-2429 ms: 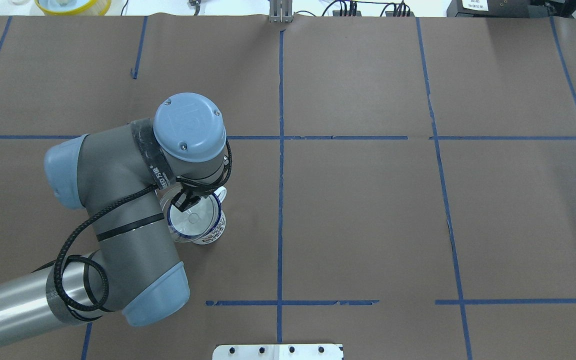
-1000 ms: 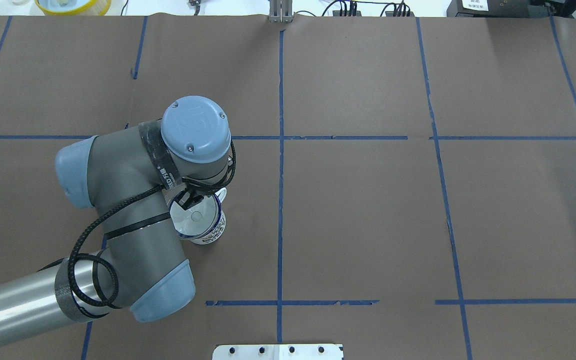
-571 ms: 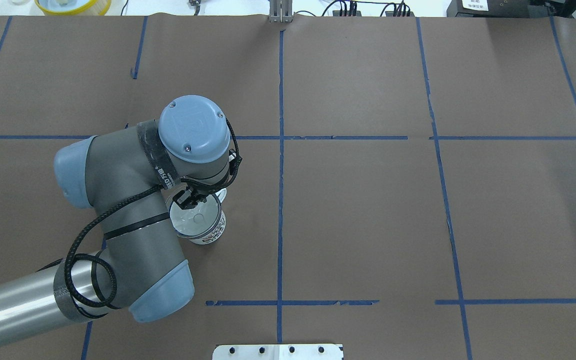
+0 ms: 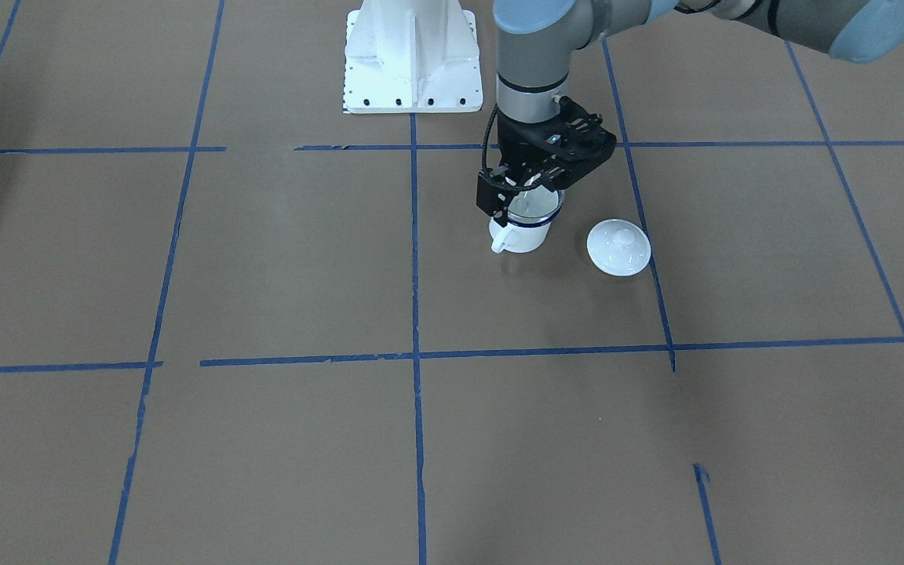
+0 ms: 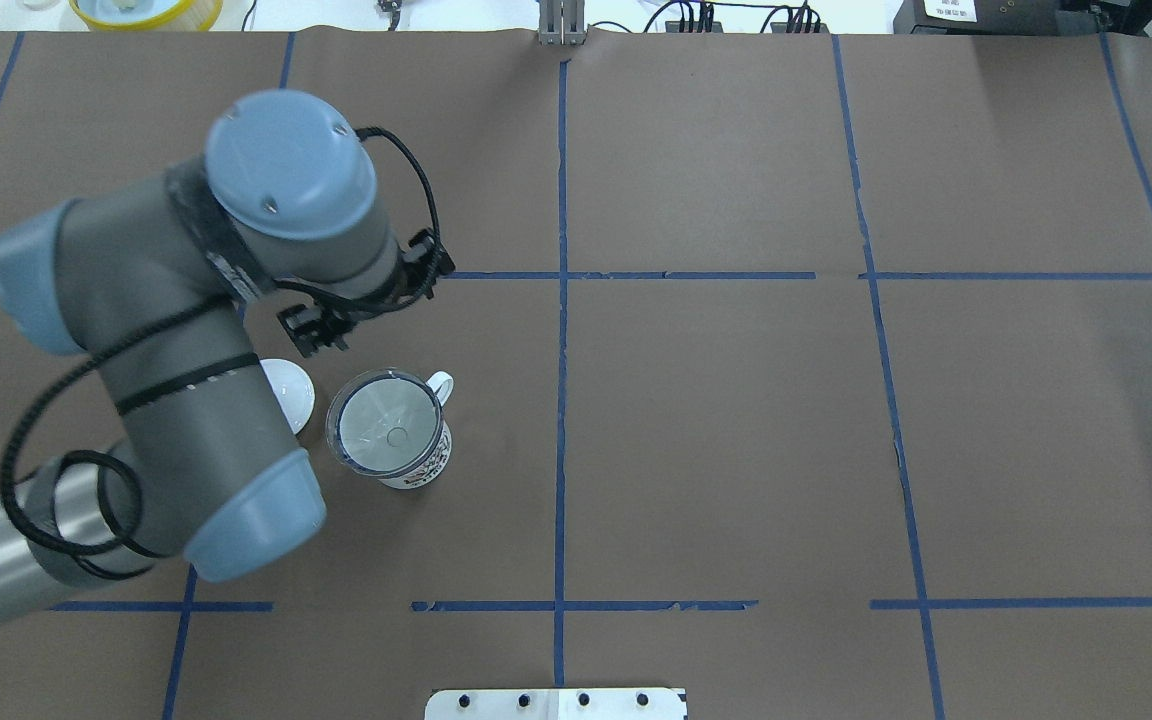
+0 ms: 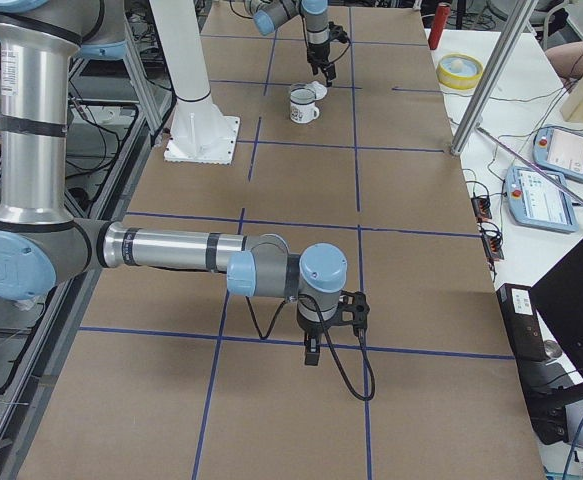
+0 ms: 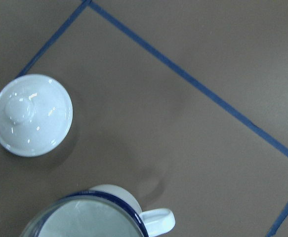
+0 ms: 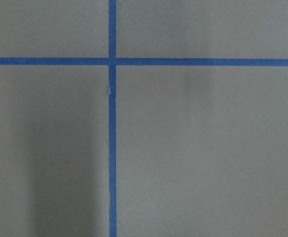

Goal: Place funnel on cup

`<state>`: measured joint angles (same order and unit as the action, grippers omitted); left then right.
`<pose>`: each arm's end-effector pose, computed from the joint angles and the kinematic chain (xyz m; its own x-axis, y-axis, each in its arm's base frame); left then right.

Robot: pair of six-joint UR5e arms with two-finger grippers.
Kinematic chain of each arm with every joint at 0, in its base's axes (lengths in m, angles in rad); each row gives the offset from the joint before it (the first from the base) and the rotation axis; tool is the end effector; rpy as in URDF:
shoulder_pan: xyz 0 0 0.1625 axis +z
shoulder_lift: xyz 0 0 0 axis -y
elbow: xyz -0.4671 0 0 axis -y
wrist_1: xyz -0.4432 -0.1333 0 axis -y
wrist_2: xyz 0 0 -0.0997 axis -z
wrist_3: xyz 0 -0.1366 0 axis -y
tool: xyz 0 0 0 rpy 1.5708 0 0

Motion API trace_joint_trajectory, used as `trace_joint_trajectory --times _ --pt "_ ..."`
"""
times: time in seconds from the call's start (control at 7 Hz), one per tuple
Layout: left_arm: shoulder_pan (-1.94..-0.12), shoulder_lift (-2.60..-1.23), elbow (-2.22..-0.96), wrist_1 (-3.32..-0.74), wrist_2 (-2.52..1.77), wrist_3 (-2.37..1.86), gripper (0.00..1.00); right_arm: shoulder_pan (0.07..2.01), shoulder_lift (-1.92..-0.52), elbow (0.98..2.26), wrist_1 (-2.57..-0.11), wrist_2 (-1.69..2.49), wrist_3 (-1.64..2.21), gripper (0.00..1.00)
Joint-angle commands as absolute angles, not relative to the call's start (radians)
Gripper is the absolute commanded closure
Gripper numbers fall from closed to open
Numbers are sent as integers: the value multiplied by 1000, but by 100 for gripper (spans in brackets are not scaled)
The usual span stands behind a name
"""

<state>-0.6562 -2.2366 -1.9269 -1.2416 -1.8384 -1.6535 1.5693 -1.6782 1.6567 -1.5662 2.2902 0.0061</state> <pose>0.4800 -0.4922 0.1894 0.5701 -0.5395 -0.6196 0.5034 0.8254 -0.2555 0.0426 -0.4910 0.7409 0.7522 0.0161 0.6587 -0.0031 0.9998 -0.0209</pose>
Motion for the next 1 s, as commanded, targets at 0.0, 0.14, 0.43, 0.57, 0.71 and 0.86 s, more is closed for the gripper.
trace_joint_trajectory --times 0.0,0.14,0.43,0.57,0.71,0.86 --pt "-873 -2163 -1982 -1243 -1998 -1301 0 1569 -1678 1657 -1566 2290 6 0" --pt "-964 -2092 -1982 -1253 -2060 -1125 0 1569 -1678 1657 -1566 2290 6 0" --pt "-1188 -1960 -1967 -1266 -2184 -701 0 1569 -1678 1655 -1566 2290 6 0" --pt "-1309 -1901 -1927 -1266 -2241 -493 0 1569 -1678 1657 -1566 2290 6 0" --pt "-1442 -1846 -1878 -1267 -2284 -278 0 1569 -1678 1657 -1566 2290 6 0" --pt "-1533 -1809 -1812 -1266 -2328 -92 0 1569 -1678 1657 -1566 2290 6 0"
